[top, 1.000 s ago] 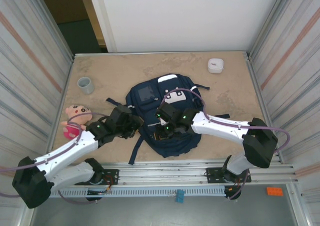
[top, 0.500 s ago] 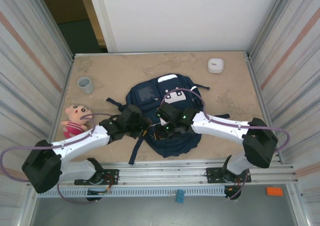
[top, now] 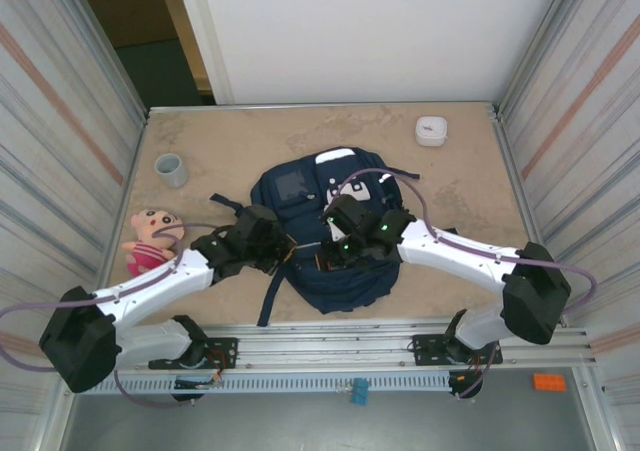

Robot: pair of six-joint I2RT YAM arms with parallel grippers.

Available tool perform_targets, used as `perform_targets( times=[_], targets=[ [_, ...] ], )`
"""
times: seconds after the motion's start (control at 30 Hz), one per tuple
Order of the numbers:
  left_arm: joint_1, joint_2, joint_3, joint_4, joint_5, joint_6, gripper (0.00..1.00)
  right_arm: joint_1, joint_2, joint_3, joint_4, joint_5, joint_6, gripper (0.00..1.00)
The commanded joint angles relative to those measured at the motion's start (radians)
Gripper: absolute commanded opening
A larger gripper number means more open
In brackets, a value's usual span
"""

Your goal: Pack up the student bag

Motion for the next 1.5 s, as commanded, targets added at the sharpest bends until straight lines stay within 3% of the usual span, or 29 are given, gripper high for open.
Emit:
perform_targets(
  times=[0.0,0.3,0.53,0.7,0.93,1.03,1.23,1.47],
  targets=[
    [0.092,-0.041,-0.008,-0.134,-0.052,0.083,0.00,-0.023,-0.034,-0.008,-0.064,0.016,-0.036,0.00],
    [0.287,-0.023,0.046,-0.154,-0.003,0.254,0.00,0.024,0.018,0.009,0.034,-0.002,0.011,0.00],
    [0.319,0.063,0.154,-0.174,0.063,0.342,0.24,0.050,0.068,0.047,0.081,-0.006,0.025,0.00],
    [0.260,-0.005,0.110,-0.176,0.093,0.277,0.44,0.041,0.076,0.056,0.082,-0.004,0.019,0.00],
    [0.053,-0.173,-0.008,-0.165,-0.037,0.077,0.55,0.026,0.081,0.060,0.080,-0.018,0.008,0.00],
    [-0.003,-0.185,-0.033,-0.164,-0.065,0.045,0.56,0.025,0.087,0.059,0.080,-0.027,0.004,0.00],
    [-0.009,-0.160,-0.104,-0.067,-0.071,0.004,0.49,0.034,0.088,0.061,0.063,-0.020,0.002,0.00],
    [0.027,-0.074,-0.084,-0.020,-0.099,0.049,0.17,0.079,0.086,0.037,0.112,-0.017,0.053,0.00]
  ],
)
